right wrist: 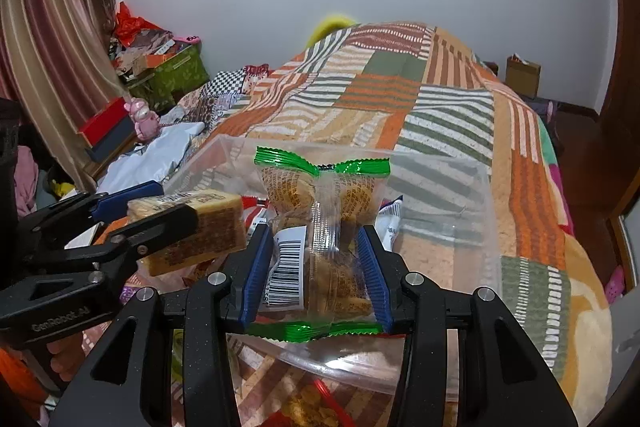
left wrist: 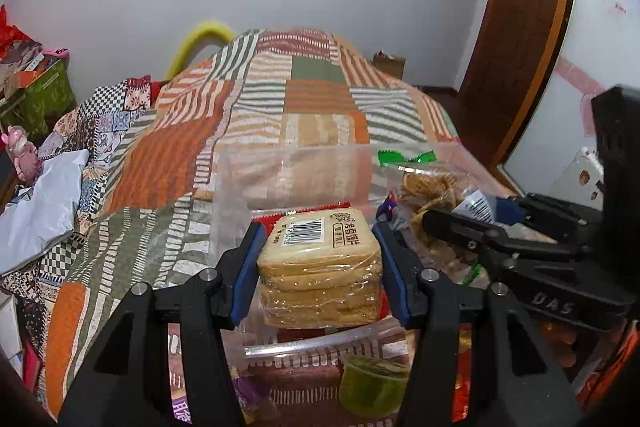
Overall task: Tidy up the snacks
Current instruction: 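Lower both packs into the clear box and open both grippers, then grasp the orange cracker bag with the left gripper while the right grasps the green pea bag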
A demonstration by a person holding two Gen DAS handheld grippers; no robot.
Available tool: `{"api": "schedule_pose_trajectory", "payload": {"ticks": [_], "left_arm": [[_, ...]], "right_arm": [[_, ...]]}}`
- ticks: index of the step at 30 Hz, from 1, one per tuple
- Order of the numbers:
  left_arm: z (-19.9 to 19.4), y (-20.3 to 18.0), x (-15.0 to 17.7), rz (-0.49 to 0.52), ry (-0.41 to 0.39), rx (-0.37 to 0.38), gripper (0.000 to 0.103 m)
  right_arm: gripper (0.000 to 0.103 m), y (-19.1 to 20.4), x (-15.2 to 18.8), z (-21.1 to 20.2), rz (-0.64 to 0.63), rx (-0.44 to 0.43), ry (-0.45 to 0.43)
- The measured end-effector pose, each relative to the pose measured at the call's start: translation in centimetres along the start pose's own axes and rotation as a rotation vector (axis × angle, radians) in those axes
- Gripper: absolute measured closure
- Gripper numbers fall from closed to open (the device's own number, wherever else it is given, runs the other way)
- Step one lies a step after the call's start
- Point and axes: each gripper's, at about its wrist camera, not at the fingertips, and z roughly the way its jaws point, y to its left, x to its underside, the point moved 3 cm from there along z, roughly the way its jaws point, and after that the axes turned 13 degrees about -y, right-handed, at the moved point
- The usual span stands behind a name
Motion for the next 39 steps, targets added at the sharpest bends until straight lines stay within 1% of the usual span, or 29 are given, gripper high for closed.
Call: {"api": "schedule_pose_trajectory", "payload": {"ticks": [3, 7, 11, 12, 14, 15, 16, 20, 25, 32, 36, 39], "left_arm": [[0.2, -0.2, 0.2, 0.009, 0.005, -0.010, 0.049], [0.4, -0.3, 0.2, 0.016, 0.012, -0.019, 0.049], [0.3, -0.5, 0.2, 0.022, 0.011, -0.028, 0.049], [0.1, -0.5, 0.1, 0.020, 0.007, -0.031, 0.048], [-0.4, -0.4, -0.1, 0.001, 0.002, -0.030, 0.042], [-0.7, -0.2, -0.3, -0.014, -0.002, -0.029, 0.037], [-1.1, -0.1, -0.5, -0.030, -0.006, -0.027, 0.036], [-2.5, -0.1, -0.9, -0.044, -0.015, -0.027, 0.036], [-4.8, -0.8, -0.5, -0.007, -0.017, -0.035, 0.036], [-8.2, -1.5, 0.7, 0.036, -0.012, -0.052, 0.035], [-10.3, -1.4, 1.9, 0.053, -0.010, -0.064, 0.030], [-11.8, -1.3, 3.2, 0.054, 0.002, -0.071, 0.029]], "right_arm": [[0.062, -0.1, 0.1, 0.2, 0.009, -0.006, 0.017], [0.060, -0.3, 0.2, 0.7, 0.007, 0.017, 0.023], [0.059, 0.2, 0.4, 0.6, -0.023, 0.038, 0.031], [0.059, 0.4, 0.3, 0.6, -0.030, 0.041, 0.033], [0.053, 0.4, 0.2, 0.3, -0.039, 0.048, 0.026], [0.052, 0.5, 0.0, 0.0, -0.046, 0.051, 0.019], [0.050, 0.6, -0.2, -0.4, -0.053, 0.054, 0.009], [0.050, 0.8, -0.9, -1.9, -0.053, 0.043, -0.017], [0.044, 1.0, -1.4, -4.0, -0.065, 0.042, -0.048], [0.044, 1.2, -0.8, -7.6, -0.087, 0.032, -0.070], [0.038, 1.4, 0.0, -9.5, -0.085, 0.028, -0.084], [0.037, 1.6, 1.0, -10.6, -0.080, 0.017, -0.080]]}}
